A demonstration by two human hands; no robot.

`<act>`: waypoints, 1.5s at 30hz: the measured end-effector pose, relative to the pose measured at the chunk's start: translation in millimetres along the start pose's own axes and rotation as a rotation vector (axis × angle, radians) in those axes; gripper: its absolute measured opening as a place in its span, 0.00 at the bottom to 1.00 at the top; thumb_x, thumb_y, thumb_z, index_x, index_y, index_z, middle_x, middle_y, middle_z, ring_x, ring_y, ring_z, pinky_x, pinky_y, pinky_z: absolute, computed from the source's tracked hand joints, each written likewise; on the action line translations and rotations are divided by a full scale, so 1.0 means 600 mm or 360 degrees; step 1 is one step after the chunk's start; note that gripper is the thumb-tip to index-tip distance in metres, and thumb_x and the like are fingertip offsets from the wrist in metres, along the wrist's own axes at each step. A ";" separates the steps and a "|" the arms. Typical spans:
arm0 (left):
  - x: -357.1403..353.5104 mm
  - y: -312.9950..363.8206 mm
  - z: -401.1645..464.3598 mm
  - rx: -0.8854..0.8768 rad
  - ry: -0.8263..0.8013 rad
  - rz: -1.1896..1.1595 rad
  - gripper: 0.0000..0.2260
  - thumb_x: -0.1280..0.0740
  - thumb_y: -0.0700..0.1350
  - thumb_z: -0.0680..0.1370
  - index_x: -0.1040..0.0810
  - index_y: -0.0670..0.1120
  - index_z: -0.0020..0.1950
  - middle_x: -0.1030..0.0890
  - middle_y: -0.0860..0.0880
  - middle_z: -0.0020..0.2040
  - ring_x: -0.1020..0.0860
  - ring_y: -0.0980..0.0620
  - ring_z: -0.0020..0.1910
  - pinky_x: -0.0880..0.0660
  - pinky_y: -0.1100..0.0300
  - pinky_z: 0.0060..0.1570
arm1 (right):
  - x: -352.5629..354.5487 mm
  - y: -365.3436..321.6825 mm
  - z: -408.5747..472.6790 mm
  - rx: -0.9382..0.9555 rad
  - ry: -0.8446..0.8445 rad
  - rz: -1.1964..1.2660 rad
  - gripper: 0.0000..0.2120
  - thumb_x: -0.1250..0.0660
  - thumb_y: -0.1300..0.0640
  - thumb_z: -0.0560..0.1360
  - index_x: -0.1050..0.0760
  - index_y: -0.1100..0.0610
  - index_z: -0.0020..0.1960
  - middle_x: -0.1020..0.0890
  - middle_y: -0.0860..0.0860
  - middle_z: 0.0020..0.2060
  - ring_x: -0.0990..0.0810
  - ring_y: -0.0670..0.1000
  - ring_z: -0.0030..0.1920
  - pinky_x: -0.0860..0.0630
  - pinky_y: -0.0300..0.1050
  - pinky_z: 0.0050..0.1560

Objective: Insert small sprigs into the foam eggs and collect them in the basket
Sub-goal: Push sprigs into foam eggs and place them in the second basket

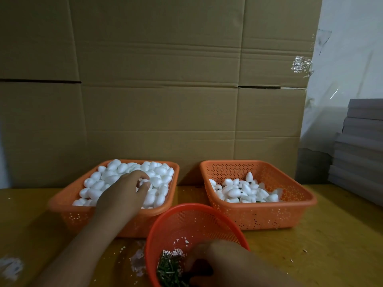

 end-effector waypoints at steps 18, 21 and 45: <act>-0.152 0.138 -0.116 0.0153 -0.0975 -0.1291 0.12 0.36 0.39 0.80 0.24 0.52 0.61 0.18 0.49 0.49 0.19 0.58 0.36 0.26 0.66 0.36 | 0.007 -0.007 0.004 0.0029 0.0145 -0.0097 0.13 0.36 0.52 0.78 0.21 0.50 0.62 0.22 0.46 0.62 0.24 0.46 0.61 0.34 0.33 0.57; -0.155 0.150 -0.122 0.0075 -0.1067 -0.1279 0.16 0.38 0.37 0.80 0.23 0.55 0.62 0.20 0.50 0.49 0.19 0.58 0.39 0.27 0.67 0.36 | 0.003 0.004 -0.004 0.0025 0.0171 -0.0011 0.13 0.37 0.47 0.77 0.23 0.48 0.59 0.19 0.45 0.54 0.21 0.45 0.53 0.32 0.28 0.45; -0.124 0.148 -0.101 0.0101 -0.0771 -0.1533 0.21 0.33 0.57 0.70 0.26 0.39 0.49 0.25 0.49 0.29 0.29 0.55 0.24 0.31 0.67 0.28 | 0.028 -0.017 -0.009 0.0151 0.0333 -0.0047 0.10 0.33 0.51 0.76 0.18 0.43 0.55 0.24 0.35 0.61 0.29 0.27 0.55 0.39 0.18 0.53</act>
Point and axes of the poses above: each hand's wrist, its own z-axis towards the middle knuckle, its own x-axis out of the back of the hand, y = z × x, the point moved 9 cm from there along z, towards the middle knuckle
